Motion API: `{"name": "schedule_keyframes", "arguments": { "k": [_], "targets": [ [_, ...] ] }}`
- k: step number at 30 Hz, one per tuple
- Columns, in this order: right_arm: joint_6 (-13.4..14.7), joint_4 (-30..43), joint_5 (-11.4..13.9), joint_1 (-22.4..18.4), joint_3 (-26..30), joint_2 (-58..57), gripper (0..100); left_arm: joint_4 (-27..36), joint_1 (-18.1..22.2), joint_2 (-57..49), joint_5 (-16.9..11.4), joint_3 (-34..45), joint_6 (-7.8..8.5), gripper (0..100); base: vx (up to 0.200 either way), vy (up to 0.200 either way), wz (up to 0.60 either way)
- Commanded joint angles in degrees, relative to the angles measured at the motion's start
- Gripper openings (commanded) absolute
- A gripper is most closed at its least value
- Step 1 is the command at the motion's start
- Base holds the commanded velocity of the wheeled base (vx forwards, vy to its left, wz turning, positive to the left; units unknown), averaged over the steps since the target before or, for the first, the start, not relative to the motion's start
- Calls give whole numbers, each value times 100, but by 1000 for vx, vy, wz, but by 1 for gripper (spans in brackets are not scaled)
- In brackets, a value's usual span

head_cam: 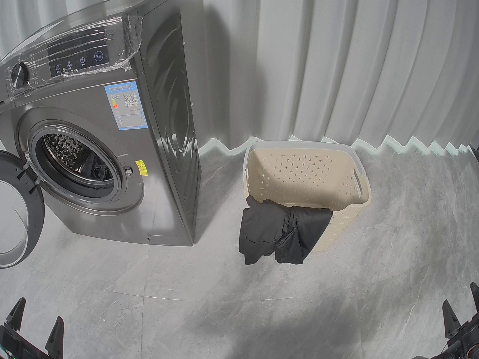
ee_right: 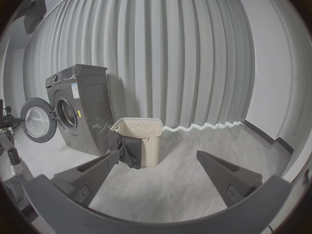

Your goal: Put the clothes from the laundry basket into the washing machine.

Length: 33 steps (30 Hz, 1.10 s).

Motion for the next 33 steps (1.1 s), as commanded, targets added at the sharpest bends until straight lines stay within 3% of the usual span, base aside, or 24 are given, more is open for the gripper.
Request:
{"name": "schedule_keyframes", "arguments": {
  "k": [1,8,9,13,16,17,20,23,25,33],
  "targets": [
    [21,-22,-9,2,66,-88,100,1,7,-93,-1,92,-10,100,0,0,0],
    [47,-312,9,2,-4,-88,100,1,7,-93,-1,92,-10,100,0,-57,0],
    [153,-585,53,28,-488,-88,100,1,7,-93,-1,92,-1,100,0,-200,0],
    [197,-251,79,54,-883,150,100,1,7,-93,-1,92,16,100,0,-200,0],
    [205,101,422,134,-962,510,100,1,7,-93,-9,92,16,100,0,-133,0],
    [214,162,659,195,-971,791,100,1,7,-93,-9,92,25,100,0,0,0],
    [214,92,1020,257,-971,1442,100,1,7,-93,-18,92,16,100,0,0,0],
    [188,-13,1661,388,-1112,2496,100,1,7,-93,-18,92,25,100,0,0,0],
    [170,-233,1925,468,-1164,3191,100,1,7,-93,-18,92,25,100,0,0,0],
    [205,-1639,1934,1074,-1182,5590,100,1,7,-93,-27,92,16,100,75,0,0]
  ]
}}
